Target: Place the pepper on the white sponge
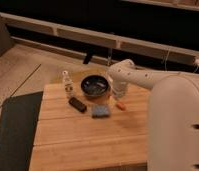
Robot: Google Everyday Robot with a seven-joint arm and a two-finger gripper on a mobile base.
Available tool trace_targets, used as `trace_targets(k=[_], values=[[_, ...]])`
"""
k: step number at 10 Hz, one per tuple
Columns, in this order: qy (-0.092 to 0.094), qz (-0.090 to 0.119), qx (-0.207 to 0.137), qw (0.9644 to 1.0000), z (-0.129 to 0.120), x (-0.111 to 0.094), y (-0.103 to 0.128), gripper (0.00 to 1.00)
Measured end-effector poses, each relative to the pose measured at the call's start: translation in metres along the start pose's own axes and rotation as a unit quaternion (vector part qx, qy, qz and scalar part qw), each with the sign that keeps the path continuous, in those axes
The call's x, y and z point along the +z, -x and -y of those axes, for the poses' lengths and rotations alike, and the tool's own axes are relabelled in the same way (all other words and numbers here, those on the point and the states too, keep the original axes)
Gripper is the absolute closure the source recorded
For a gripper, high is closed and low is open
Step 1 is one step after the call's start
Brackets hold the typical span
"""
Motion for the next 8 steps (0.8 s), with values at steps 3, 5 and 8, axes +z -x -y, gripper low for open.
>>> trace_targets(k=[3, 5, 8], values=[[-0.001, -0.001, 0.001, 1.0000, 0.021, 0.004, -0.005, 0.35], [0.014, -0.009, 0.010, 0.9998, 0.032, 0.019, -0.013, 0.35], [0.037, -0.025, 0.016, 0.9989, 0.044, 0.042, -0.017, 0.35]])
